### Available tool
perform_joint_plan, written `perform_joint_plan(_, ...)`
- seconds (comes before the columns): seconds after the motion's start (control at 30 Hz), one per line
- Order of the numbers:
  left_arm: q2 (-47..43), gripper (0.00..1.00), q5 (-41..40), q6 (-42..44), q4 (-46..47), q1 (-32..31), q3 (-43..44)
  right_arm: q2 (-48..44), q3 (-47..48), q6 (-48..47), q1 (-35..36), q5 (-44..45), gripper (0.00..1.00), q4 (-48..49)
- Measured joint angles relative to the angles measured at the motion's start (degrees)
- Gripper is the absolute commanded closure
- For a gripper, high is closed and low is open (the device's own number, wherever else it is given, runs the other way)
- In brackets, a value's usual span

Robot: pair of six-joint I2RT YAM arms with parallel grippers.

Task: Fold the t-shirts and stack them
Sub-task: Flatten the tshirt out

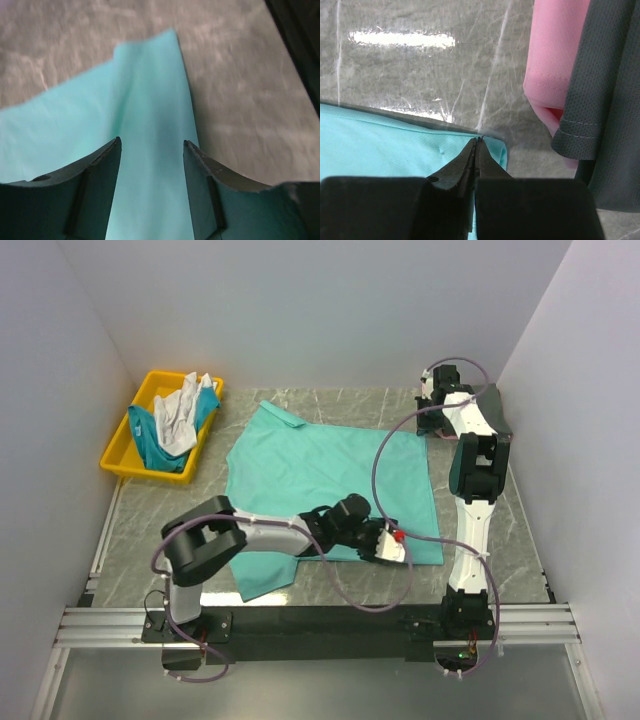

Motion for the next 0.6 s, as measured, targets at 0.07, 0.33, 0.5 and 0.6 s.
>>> perform_joint_plan(0.07,3.15,0.42,0.04,-1.05,2.75,-1.51,2.86,0.0,0.0,0.15,-0.04,-0.46,1.0,-0.24)
perform_joint_plan(0.33,10.51,0.49,0.2,-2.16,6.29,-6.23,10.45,0.0,0.22,0.48,-0.17,-1.05,0.64,-2.29)
perform_joint_plan(0.5,15.3,0.48,-0.2,-2.12,5.64,-7.21,13.92,0.0,0.02,0.24,-0.22,-0.66,0.61,-2.36)
perform_joint_plan(0.6,16.7,0.49,-0.81,-1.75,3.93,-7.23,14.69,0.0,0.04,0.24,-0.22,-0.74,0.6,-2.73)
